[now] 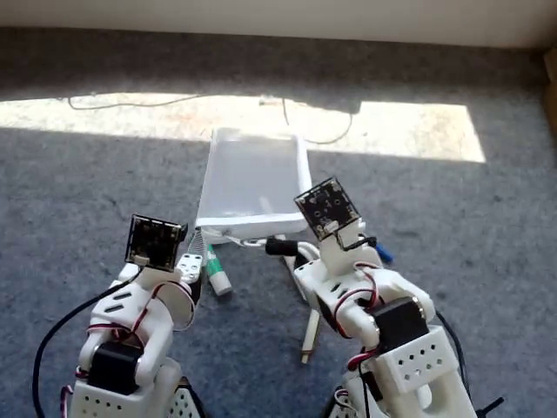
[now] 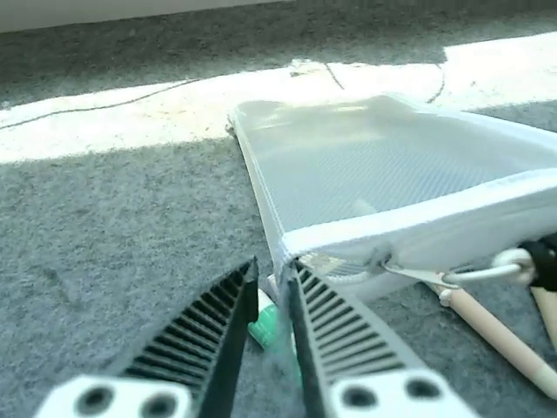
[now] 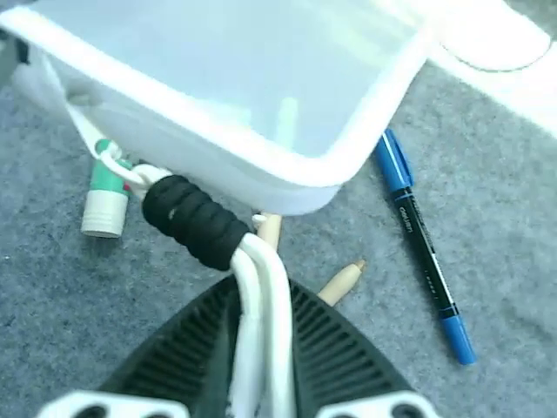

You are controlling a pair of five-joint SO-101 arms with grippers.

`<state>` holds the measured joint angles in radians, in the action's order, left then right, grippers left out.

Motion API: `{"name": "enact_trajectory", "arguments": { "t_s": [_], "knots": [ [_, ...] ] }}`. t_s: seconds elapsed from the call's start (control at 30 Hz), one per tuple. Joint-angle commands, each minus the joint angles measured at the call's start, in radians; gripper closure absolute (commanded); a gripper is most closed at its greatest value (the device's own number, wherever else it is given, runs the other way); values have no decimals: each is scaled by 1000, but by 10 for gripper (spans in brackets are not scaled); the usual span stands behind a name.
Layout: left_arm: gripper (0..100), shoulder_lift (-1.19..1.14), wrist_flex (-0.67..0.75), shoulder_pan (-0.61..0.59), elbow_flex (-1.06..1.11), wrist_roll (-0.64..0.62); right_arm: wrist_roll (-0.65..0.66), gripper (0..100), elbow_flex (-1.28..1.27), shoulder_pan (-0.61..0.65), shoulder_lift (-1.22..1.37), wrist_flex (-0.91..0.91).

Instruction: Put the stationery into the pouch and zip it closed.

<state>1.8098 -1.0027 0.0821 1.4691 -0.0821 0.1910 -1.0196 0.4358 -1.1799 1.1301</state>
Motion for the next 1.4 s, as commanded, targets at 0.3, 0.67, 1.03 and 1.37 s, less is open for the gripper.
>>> {"name": "enact_trajectory", "arguments": {
  "t_s": [0.3,0.67,1.03,1.37],
  "knots": [
    [941,10,12,-24,-10,11,-14,992,171,-77,-27,107],
    [966,10,17,-96,-10,9,-6,992,222,-268,-27,148],
    [966,10,12,-96,-10,9,-6,992,222,-404,-27,142],
    [957,10,18,-88,-8,9,-9,992,242,-387,-27,147]
  ]
}}
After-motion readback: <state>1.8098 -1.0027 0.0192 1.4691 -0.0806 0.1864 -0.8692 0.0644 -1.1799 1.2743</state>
